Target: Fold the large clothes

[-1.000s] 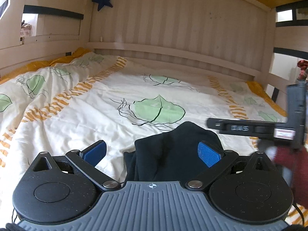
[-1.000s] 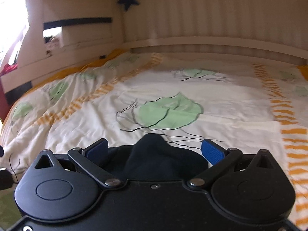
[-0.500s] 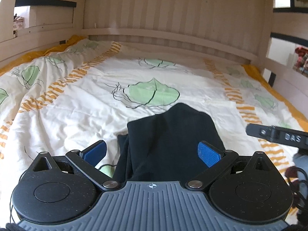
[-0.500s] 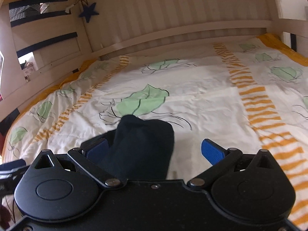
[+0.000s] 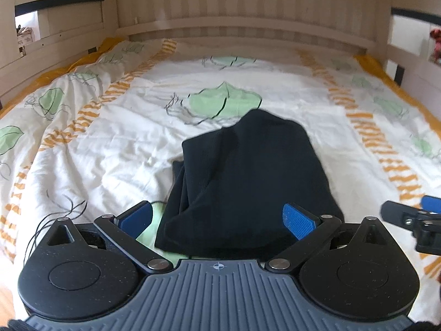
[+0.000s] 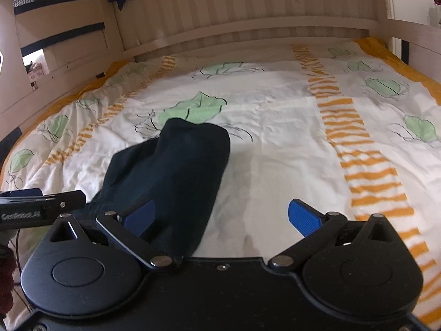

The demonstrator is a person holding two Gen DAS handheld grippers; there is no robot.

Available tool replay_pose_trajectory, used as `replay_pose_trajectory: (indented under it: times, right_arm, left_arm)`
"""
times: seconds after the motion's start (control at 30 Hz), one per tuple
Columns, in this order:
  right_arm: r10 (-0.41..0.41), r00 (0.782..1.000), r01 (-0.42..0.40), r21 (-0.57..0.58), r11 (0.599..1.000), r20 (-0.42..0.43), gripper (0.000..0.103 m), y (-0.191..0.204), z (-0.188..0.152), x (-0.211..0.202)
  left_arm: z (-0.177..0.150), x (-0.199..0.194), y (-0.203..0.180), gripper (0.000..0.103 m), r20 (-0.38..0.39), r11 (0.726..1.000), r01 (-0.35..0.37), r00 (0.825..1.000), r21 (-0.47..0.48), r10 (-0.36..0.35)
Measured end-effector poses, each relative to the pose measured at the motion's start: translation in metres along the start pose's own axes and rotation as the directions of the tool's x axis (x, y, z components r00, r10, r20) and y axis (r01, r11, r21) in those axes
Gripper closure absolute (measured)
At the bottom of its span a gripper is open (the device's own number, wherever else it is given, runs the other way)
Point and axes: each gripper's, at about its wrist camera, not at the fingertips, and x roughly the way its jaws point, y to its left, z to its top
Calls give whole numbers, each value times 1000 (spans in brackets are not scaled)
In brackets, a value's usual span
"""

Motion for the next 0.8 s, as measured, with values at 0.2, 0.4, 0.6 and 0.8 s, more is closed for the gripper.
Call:
replay_pose_trajectory:
  times: [0.2, 0.4, 0.6, 0.8]
  right_arm:
    - [-30, 999, 30, 12, 999, -21, 0, -1, -5, -12]
    - [-44, 998, 45, 19, 999, -44, 1, 0, -12, -20]
    - [-94, 995, 95, 16, 995, -44, 1, 2, -17, -26]
    - [-61, 995, 62, 4, 998, -76, 1, 5, -19, -25]
  left_arm:
    - [-8, -2, -6, 1, -55, 1000, 8, 998, -1, -8]
    - [-13, -5, -14, 1, -87, 1000, -28, 996, 13, 29]
    - [-15, -10, -13, 1, -85, 999, -45, 995, 8, 46]
    - [-18, -13, -11, 1, -101, 999, -40, 994, -10, 39]
